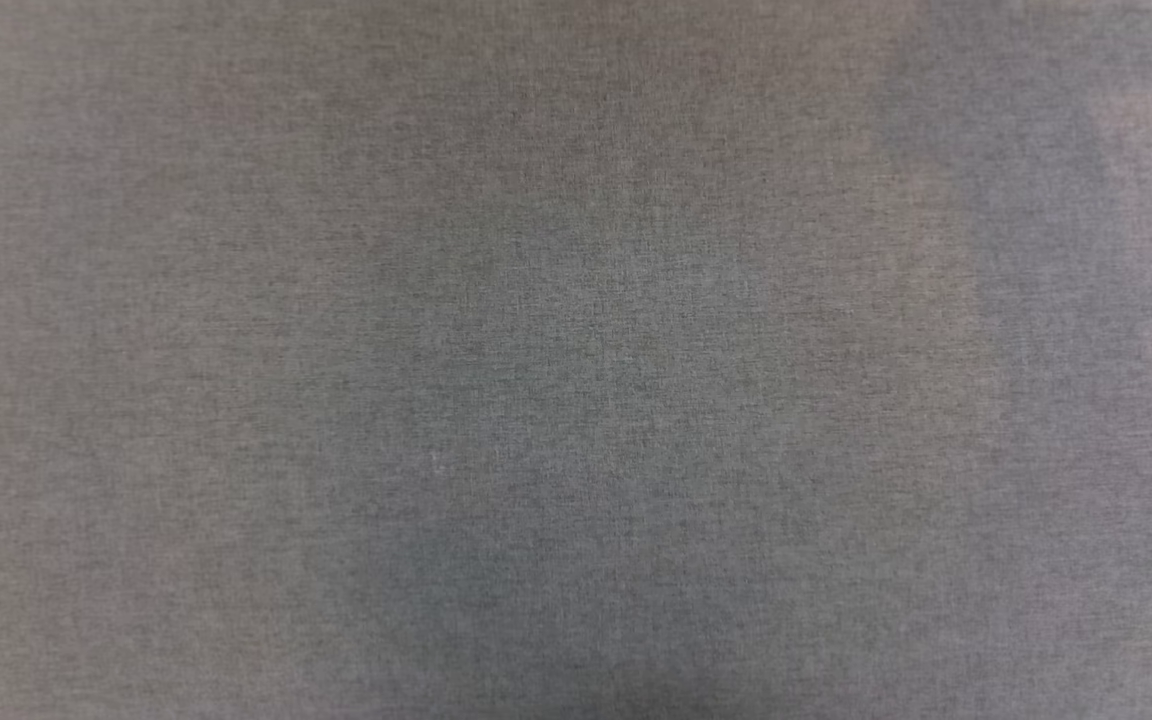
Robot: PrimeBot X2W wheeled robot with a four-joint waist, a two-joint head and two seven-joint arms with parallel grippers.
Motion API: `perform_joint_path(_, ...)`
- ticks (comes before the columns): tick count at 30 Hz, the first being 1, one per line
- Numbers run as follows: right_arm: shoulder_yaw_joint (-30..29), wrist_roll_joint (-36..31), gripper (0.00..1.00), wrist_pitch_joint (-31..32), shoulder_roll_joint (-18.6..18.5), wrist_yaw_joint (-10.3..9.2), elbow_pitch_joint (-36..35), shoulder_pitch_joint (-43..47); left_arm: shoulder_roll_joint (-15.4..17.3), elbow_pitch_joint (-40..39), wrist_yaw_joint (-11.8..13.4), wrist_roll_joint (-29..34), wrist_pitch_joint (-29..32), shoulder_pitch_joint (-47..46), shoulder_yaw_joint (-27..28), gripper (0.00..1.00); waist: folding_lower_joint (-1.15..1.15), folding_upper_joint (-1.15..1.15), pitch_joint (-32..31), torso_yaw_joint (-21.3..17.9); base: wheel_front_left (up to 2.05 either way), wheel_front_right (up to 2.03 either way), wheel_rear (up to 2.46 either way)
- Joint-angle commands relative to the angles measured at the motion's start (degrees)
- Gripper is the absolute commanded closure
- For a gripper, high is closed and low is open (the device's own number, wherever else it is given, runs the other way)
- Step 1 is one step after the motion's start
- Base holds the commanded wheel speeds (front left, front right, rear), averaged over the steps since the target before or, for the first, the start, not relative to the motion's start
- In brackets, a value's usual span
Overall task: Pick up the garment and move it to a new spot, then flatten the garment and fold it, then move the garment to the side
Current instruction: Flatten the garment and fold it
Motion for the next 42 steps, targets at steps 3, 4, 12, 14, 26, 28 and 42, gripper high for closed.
perform_joint_path(3,2.0,-0.2,1.0,-2.4,1.1,-0.05,4.2,-3.2,0.5,0.0,-0.1,-0.9,-0.3,-0.5,0.3,1.0,-0.01,0.0,2.5,-0.4,0.0,0.0,0.0)
perform_joint_path(4,2.9,0.0,1.0,-3.0,1.4,-0.05,5.5,-3.9,0.6,-0.1,0.0,-1.2,-0.3,0.1,0.4,1.0,-0.01,0.0,3.0,-0.3,0.0,0.0,0.0)
perform_joint_path(12,8.4,3.5,1.0,-8.2,3.4,-0.05,13.4,-2.2,2.1,-0.6,0.1,-3.8,-1.5,7.6,0.0,1.0,-0.01,0.0,4.8,0.7,0.0,0.0,0.0)
perform_joint_path(14,9.4,4.9,1.0,-9.9,4.1,-0.05,15.0,0.0,2.4,-0.5,0.1,-4.2,-2.4,10.3,-0.5,1.0,-0.01,0.0,4.7,0.9,0.0,0.0,0.0)
perform_joint_path(26,18.5,13.4,1.0,-17.0,3.9,-0.05,15.3,17.7,1.1,0.0,1.7,-7.0,-6.6,29.0,-3.6,1.0,-0.01,0.0,-2.0,1.7,0.0,0.0,0.0)
perform_joint_path(28,20.1,14.6,1.0,-17.6,3.2,-0.05,14.2,21.4,0.8,-0.5,2.3,-7.6,-6.9,32.9,-4.2,1.0,-0.01,0.0,-4.1,1.8,0.0,0.0,0.0)
perform_joint_path(42,26.0,22.4,1.0,-18.7,-4.6,-0.05,3.7,49.3,3.8,-7.4,6.4,-14.1,-8.5,69.8,-2.3,1.0,-0.01,0.0,-18.9,2.9,0.0,0.0,0.0)
